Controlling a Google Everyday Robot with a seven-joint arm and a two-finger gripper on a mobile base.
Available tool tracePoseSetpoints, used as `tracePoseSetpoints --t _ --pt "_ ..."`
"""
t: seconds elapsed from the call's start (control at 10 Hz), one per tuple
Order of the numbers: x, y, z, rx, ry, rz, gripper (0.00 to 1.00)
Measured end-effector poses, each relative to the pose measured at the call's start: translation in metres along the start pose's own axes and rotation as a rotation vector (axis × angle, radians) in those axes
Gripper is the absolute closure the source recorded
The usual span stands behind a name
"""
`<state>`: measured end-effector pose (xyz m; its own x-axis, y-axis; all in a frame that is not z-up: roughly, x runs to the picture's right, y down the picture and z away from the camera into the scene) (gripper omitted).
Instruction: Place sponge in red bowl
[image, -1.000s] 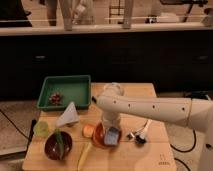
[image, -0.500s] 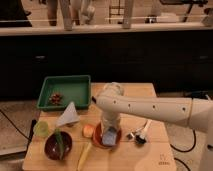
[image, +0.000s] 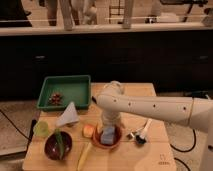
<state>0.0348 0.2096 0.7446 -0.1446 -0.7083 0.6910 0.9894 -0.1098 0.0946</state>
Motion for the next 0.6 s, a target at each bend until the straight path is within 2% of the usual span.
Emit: tracePoseSetpoints --t 0.6 --pt "0.0033 0.0083 -0.0103 0.002 0.009 0.005 0.20"
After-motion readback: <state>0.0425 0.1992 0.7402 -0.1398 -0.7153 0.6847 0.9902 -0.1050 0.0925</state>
